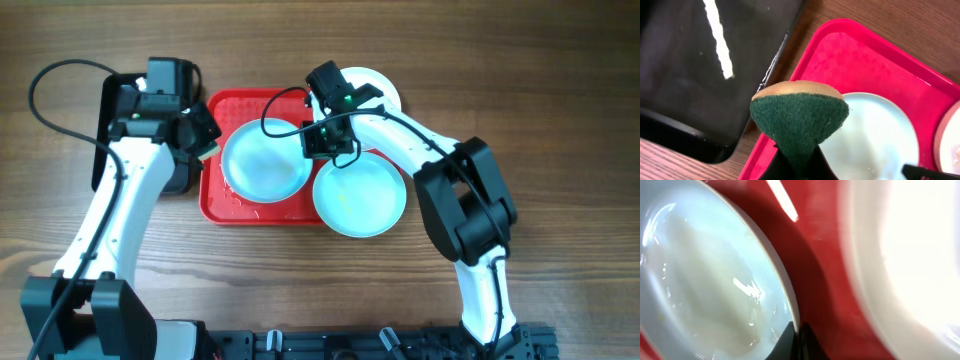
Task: Clean dirty plates on tray and stack at the side
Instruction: 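Lift the sponge off the plate and move the left arm back over the black tray, then lift the cleaned plate with the right gripper and carry it right of the red tray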
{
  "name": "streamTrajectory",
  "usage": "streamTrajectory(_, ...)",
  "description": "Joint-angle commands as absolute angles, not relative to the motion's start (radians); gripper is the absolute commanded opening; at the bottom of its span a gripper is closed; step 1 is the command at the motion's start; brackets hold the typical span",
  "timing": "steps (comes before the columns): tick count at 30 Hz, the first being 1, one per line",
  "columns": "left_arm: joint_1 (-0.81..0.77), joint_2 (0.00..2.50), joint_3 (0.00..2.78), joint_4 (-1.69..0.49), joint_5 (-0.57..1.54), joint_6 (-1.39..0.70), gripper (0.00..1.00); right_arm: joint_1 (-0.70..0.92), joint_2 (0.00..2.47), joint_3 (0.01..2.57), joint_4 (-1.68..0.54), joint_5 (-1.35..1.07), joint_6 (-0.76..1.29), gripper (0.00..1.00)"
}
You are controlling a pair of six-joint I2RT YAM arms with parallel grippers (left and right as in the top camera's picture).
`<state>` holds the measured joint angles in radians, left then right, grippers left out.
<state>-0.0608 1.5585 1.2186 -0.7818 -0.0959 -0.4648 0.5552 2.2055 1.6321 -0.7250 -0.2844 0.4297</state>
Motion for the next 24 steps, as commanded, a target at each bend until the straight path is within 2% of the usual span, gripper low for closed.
streamTrajectory(1,0.01,1.56,1.224,-0.78,0.038,-0.396,0.04,0.583,2.087,1.657,-0.741,-0.093,0.419,0.04)
streamTrajectory(10,0.089,1.578,1.224,-0.779,0.041,-0.396,0.04,0.737,1.94,1.657,-0.738,0.289,0.418,0.04)
streamTrajectory(22,0.095,1.626,1.223,-0.779,0.041,-0.397,0.04,0.932,1.934,1.657,-0.73,0.9,0.414,0.04)
streamTrajectory(24,0.095,1.626,1.223,-0.779,0.041,-0.397,0.04,0.952,1.934,1.657,-0.706,0.979,0.361,0.04)
